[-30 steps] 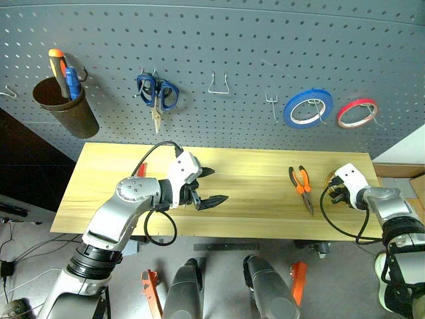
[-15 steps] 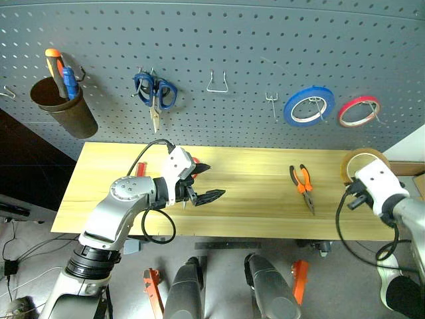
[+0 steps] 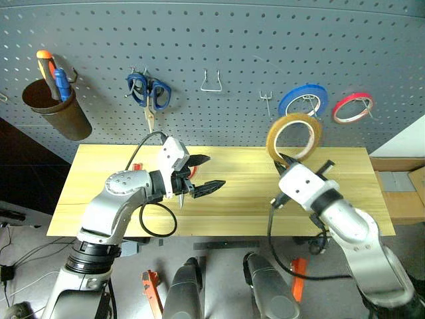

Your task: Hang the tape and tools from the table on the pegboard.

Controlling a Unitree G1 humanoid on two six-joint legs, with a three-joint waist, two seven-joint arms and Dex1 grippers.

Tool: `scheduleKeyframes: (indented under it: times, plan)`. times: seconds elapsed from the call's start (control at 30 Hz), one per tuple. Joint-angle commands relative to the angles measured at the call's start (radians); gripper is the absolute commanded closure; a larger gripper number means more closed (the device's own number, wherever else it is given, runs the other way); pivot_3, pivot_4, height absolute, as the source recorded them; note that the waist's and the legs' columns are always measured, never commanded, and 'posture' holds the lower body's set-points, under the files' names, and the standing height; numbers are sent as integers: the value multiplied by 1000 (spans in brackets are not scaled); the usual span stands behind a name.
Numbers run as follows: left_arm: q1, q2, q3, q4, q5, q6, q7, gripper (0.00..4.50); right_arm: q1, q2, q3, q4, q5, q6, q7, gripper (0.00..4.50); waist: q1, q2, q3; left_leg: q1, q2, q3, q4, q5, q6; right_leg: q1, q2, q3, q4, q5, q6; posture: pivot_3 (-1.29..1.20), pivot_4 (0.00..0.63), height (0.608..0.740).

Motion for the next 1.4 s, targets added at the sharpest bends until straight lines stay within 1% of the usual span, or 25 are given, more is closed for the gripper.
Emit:
scheduleKeyframes:
  times: [0.03,0.2,0.27,0.37,0.5,0.73,0.9,1.1,1.27,1.4]
  plan:
    - [-17,17,25,-22,-4,-31,-11,0,-80,26,-4,123,15,-103,1,4374,1,0,0,0,0,0,0,0,0,0,0,0,0,2,-4,-154,354,740]
    - [-16,18,24,-30,1,-32,-1,0,-199,57,-32,331,36,-208,-9,4375,2,0,0,-5,-1,-1,0,0,0,-4,-1,-1,0,3,-5,-138,352,740]
    - [-14,17,25,-33,3,-33,6,0,-219,65,-39,373,37,-236,-11,4376,4,0,0,-5,0,-1,0,0,0,-5,-1,-1,1,3,-5,-131,352,740]
    - [-11,17,28,-37,1,-32,14,0,-234,62,-44,387,25,-273,-13,4379,7,0,0,-6,-1,-2,1,0,0,-5,-1,-2,1,3,-5,-127,351,740]
    - [3,23,34,-47,-1,-31,17,0,-208,54,-61,318,10,-261,-5,4384,10,0,0,-6,-1,-2,2,0,0,-5,-1,-1,2,3,-5,-120,351,740]
    - [23,27,34,-60,0,-37,25,0,-49,39,-94,59,-25,-145,43,4385,23,0,0,-7,0,-3,1,0,0,-7,-1,-2,2,3,-5,-129,348,740]
    - [21,29,34,-50,3,-48,25,0,-46,39,-75,-26,-52,-83,81,4385,22,0,0,-7,0,-3,2,0,0,-7,-1,-2,3,3,-5,-148,349,740]
    - [-8,22,16,-16,23,-77,20,0,-135,58,-42,84,-44,-43,114,4386,22,0,0,-7,0,-3,3,0,0,-7,0,-3,3,4,-6,-149,347,740]
    - [-15,18,9,-9,33,-89,19,0,-201,57,-48,226,-37,-73,111,4386,23,0,0,-8,0,-2,3,0,0,-7,-1,-2,2,4,-6,-130,342,740]
    - [-11,17,9,-13,37,-94,21,0,-242,67,-47,300,-37,-98,98,4387,22,0,0,-8,0,-2,3,0,0,-7,-1,-2,2,4,-6,-123,339,740]
